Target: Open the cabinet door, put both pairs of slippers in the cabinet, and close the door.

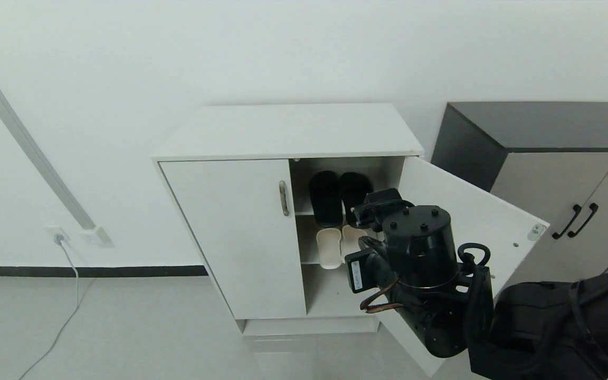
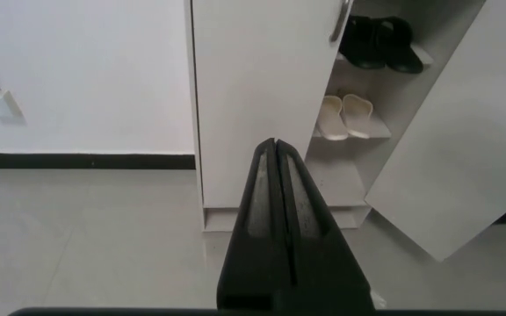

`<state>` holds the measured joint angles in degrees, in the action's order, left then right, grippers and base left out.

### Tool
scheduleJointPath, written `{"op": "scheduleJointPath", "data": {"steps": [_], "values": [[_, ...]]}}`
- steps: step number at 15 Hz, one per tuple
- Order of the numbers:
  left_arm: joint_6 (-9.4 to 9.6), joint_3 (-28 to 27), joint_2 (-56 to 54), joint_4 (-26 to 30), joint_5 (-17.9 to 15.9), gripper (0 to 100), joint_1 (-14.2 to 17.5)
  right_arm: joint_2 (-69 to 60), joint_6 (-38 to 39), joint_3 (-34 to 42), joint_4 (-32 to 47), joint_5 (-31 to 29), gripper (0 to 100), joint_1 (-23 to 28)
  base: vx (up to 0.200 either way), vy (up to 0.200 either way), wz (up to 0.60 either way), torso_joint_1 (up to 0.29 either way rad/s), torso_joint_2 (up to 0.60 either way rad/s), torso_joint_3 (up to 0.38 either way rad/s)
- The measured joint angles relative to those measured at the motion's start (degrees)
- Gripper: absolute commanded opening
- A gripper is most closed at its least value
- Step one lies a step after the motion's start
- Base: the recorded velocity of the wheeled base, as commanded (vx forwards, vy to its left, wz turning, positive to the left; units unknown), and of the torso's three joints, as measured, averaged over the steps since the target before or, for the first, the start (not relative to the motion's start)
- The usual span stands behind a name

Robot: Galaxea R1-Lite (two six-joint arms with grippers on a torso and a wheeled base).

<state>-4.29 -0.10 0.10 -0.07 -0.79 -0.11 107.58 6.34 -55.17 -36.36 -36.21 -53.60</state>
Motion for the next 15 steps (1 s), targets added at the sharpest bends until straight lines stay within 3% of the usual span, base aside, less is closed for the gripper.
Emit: {"op": "scheduleJointPath", "data": {"steps": [9,15], "values": [[0.00,0.00,0.00,0.00,0.01,0,0.01,0.05,-0.02,0.07,-0.06,0.00,0,0.02,0.000,0.000,0.00,0.249,-0.57,-0.327],[0.00,0.00,0.00,0.00,0.00,0,0.01,-0.04,-0.02,0.00,-0.83,0.02,0,0.07,0.000,0.000,0.00,0.193,-0.42,-0.229]]}}
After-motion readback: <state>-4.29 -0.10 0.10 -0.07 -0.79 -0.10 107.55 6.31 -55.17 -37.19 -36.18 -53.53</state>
